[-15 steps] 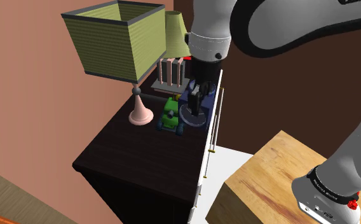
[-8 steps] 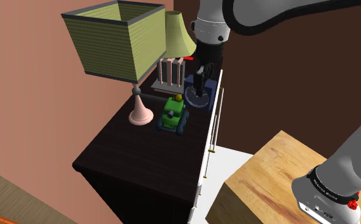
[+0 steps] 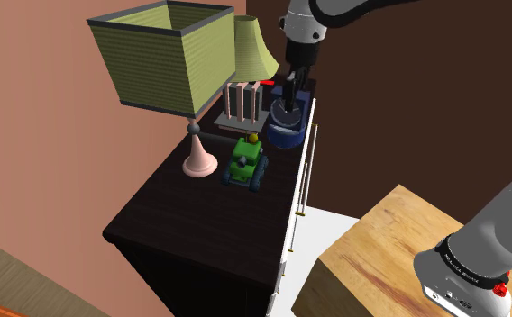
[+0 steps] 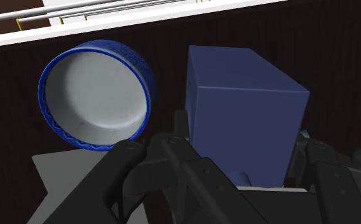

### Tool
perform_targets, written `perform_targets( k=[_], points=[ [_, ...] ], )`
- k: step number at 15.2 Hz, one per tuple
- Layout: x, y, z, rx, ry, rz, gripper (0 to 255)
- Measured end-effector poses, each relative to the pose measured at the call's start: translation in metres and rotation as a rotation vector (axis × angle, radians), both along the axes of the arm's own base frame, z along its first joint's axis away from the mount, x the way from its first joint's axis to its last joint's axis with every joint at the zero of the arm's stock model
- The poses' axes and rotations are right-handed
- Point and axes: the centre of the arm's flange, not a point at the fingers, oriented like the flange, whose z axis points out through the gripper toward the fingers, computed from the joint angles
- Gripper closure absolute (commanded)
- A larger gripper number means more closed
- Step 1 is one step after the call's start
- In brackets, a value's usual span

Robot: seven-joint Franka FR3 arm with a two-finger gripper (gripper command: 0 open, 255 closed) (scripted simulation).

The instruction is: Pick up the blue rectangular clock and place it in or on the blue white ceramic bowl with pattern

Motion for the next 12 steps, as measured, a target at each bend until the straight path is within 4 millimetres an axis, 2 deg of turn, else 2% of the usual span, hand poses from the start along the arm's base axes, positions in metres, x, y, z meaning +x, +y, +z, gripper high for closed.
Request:
perform_targets(
  k=[9,12],
  points=[
    [0.079,-0.087,0.008,0.000,0.000,0.001,255],
    [0.090,-0.106,0.002,0.000,0.000,0.000,255]
  ],
)
